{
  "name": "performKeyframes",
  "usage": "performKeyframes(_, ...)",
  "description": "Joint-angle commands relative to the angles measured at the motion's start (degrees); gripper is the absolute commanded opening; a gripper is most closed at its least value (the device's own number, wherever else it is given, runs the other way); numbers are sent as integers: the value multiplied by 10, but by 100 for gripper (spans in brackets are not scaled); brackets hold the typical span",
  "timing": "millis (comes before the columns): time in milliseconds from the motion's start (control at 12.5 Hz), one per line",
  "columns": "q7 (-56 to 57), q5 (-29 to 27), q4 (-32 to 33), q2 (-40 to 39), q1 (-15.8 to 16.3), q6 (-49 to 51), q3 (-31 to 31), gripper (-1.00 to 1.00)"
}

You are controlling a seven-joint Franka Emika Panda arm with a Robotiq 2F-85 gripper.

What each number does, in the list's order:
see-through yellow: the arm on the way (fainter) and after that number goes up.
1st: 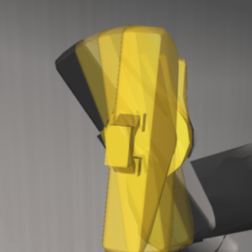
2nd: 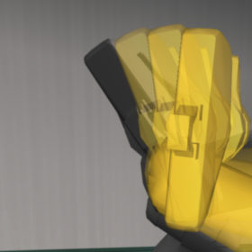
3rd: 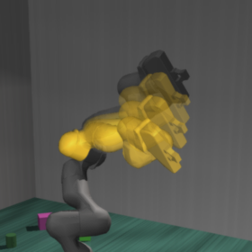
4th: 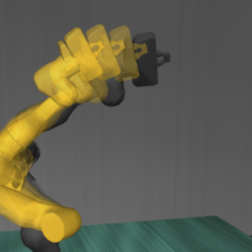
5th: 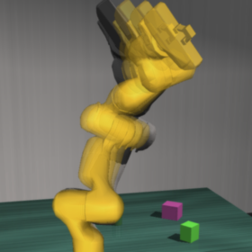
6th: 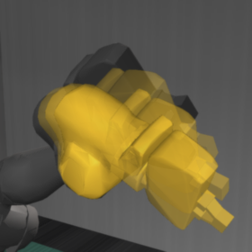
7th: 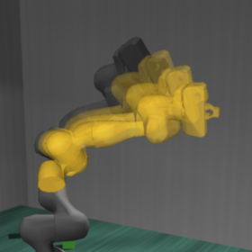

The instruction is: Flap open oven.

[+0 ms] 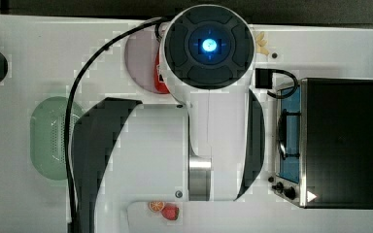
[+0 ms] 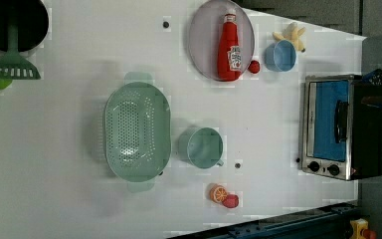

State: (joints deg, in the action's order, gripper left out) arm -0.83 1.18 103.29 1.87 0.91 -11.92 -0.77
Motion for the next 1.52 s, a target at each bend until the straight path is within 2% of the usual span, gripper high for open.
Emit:
performKeyframes(80,-53,-3,149,229,-14,90,-31,59)
performKeyframes(240,-53,-3,149,229,-14,90,-31,100)
performKeyframes(480,-53,-3,149,229,-14,90,-31,100)
performKeyframes(560,-53,-3,149,229,-14,90,-31,90)
performKeyframes(1040,-52,-3,152,227,-16,89,-37,-55)
performKeyframes(1120,-50,-3,154,226,-16,89,-39,-65)
performKeyframes(1280,-11,0,167,223,-17,86,-48,-65)
performKeyframes(1520,146,13,196,215,-20,50,-73,-65)
